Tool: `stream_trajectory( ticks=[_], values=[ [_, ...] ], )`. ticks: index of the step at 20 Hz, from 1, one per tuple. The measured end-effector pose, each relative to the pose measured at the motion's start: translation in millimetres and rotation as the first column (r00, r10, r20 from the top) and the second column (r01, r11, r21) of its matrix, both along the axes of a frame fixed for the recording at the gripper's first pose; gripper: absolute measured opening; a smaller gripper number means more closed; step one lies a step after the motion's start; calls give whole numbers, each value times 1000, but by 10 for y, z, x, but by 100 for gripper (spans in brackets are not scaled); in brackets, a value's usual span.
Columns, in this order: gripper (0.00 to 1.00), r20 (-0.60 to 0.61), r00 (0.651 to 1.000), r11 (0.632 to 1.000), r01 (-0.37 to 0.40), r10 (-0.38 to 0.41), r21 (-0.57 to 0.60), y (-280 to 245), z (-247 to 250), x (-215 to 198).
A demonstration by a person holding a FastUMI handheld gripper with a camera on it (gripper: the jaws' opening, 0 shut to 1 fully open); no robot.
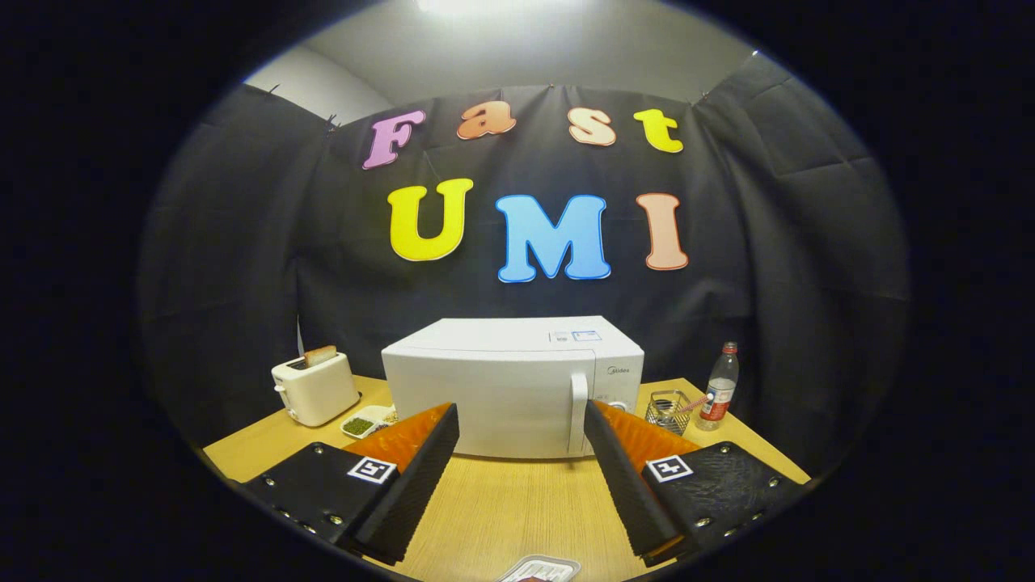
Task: Open the microwave, put the food inside, and close the microwave door.
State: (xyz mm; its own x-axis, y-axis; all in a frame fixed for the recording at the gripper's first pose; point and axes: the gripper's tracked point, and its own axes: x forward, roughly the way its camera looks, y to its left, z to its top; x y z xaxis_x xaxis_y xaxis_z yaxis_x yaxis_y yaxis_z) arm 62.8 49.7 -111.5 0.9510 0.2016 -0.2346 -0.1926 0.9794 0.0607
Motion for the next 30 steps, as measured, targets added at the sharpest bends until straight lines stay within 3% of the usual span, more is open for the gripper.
stream_trajectory(
  ticks=[7,12,30],
  values=[
    [97,38,999,1000,6,-5,-24,-79,237,-585],
    [97,67,997,999,28,-26,-30,-168,351,-781],
    [97,60,996,998,61,-61,-8,-225,356,-775]
  ],
)
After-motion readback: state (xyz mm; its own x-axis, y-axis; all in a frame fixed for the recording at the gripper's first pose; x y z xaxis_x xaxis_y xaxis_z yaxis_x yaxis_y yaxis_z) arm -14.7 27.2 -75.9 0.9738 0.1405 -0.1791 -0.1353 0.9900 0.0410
